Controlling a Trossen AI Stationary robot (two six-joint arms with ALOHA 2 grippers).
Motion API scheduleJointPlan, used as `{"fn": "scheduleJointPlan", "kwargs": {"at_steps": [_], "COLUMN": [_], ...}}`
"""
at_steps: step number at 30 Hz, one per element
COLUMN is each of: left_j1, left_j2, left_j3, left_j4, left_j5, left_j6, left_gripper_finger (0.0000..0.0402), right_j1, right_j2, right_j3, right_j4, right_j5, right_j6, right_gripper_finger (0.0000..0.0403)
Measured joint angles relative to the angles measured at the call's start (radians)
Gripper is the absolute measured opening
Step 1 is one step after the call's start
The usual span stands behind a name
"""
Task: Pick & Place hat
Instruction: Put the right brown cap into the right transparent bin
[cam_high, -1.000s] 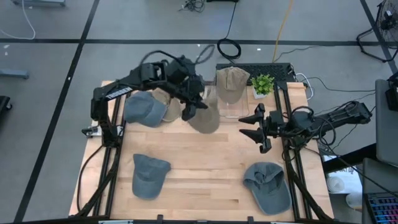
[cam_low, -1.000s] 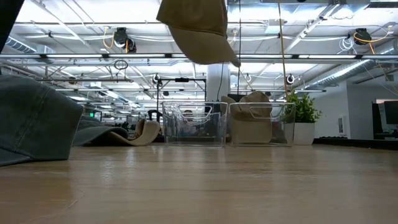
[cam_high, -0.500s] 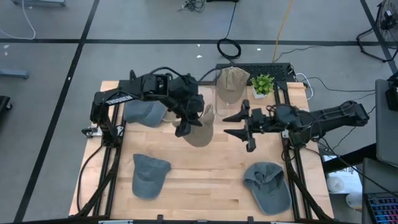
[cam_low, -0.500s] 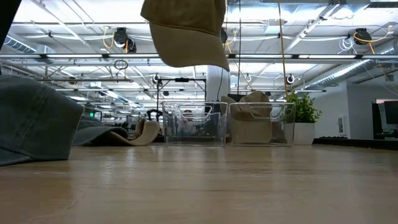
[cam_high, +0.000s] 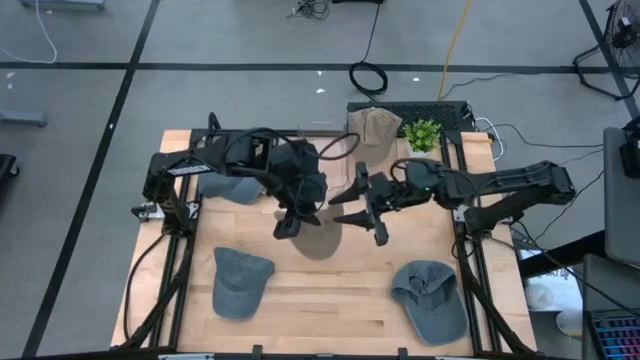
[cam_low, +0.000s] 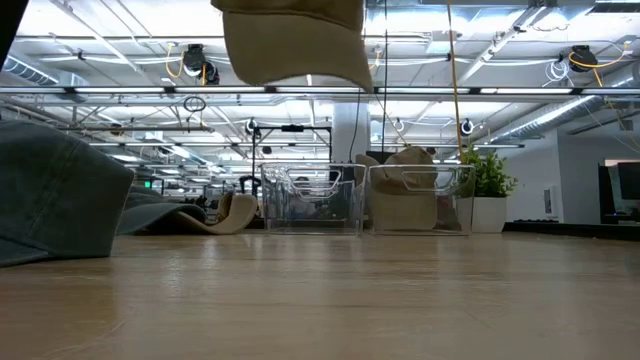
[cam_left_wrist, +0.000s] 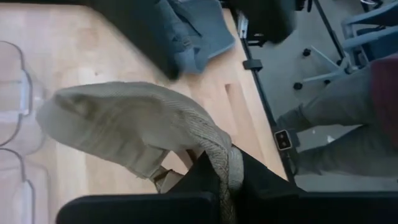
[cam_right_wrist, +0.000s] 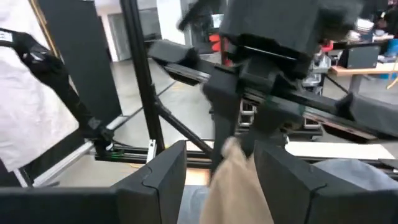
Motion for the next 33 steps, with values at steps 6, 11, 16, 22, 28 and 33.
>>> {"fn": "scheduleJointPlan", "kwargs": {"at_steps": [6,11,16,22,28,33], "left_j1": [-0.026,-0.039,-0.040,-0.039,-0.039,-0.036], "left_j2": [0.000,0.000,0.000,0.000,0.000,0.000], "left_j3": [0.000,0.000,0.000,0.000,0.000,0.000], "left_j4": [0.000,0.008,0.010,0.071,0.069,0.070], "left_j5": [0.001,0.001,-0.010,-0.012,-0.013,-0.013], "left_j6": [-0.011,-0.019,-0.060,-0.090,-0.093,-0.108], "left_gripper_finger": [0.0012,0.0012,0.0013,0.0012,0.0012,0.0019], "right_j1": [-0.001,0.000,0.000,0.000,0.000,0.000], "right_j2": [0.047,0.066,0.067,0.067,0.066,0.057], "right_j3": [0.007,0.007,0.007,0.007,0.007,0.007], "right_j4": [-0.001,-0.002,-0.007,-0.009,-0.048,-0.056], "right_j5": [-0.036,-0.076,-0.076,-0.077,-0.079,-0.076], "right_j6": [0.008,0.034,0.032,0.030,0.011,0.039], "right_gripper_finger": [0.0178,0.0179,0.0168,0.0111,0.0013,0.0003]}}
